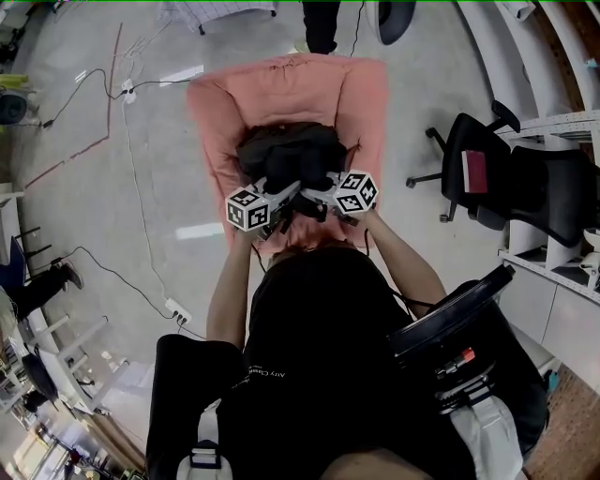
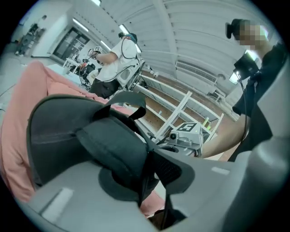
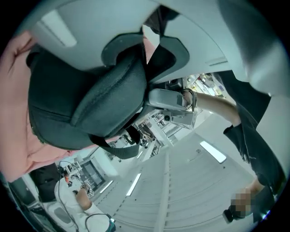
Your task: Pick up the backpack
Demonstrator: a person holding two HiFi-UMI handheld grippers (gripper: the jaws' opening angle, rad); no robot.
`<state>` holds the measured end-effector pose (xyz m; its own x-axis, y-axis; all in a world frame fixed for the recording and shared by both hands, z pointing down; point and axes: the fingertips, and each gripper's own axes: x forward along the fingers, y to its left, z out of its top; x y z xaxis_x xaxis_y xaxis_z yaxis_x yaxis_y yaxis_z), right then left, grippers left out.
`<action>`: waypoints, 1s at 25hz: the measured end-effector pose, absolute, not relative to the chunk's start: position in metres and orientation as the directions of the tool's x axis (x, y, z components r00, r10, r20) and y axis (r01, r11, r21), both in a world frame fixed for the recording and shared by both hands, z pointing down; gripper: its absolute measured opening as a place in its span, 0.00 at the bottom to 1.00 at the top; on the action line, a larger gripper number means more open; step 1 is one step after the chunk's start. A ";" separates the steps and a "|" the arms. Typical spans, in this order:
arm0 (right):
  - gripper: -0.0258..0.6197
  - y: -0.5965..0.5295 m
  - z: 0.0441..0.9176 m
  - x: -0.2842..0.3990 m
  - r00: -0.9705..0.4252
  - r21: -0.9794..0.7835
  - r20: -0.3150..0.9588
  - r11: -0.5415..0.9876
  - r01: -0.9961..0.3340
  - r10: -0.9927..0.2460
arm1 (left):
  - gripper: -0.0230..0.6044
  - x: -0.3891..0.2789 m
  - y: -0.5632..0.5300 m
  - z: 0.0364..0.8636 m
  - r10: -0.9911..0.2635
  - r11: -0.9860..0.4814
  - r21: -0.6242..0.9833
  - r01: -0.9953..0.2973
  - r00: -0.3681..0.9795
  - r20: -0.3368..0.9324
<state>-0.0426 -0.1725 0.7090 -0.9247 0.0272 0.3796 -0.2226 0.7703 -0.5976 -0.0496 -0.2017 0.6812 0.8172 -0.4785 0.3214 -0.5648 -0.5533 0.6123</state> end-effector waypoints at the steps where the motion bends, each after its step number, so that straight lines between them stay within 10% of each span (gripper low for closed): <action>1: 0.12 -0.171 0.703 -0.042 -0.937 -0.619 0.347 0.757 -0.209 0.025 | 0.20 -0.051 -0.200 0.677 -0.486 -0.554 0.618 -0.558 0.819 0.305; 8: 0.12 -0.178 0.652 -0.044 -0.986 -0.775 0.073 0.614 -0.149 -0.147 | 0.18 -0.073 -0.200 0.636 -0.577 -0.499 0.701 -0.510 0.799 0.171; 25: 0.09 -0.219 0.602 -0.041 -0.945 -0.787 -0.042 0.593 -0.168 -0.324 | 0.12 -0.091 -0.213 0.619 -0.720 -0.381 0.722 -0.578 0.675 0.160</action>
<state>-0.0412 -0.2188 0.6021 -0.9453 -0.3236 -0.0418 -0.1684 0.5935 -0.7870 -0.0913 -0.2130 0.6191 0.6754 -0.7198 0.1605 -0.5779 -0.3814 0.7216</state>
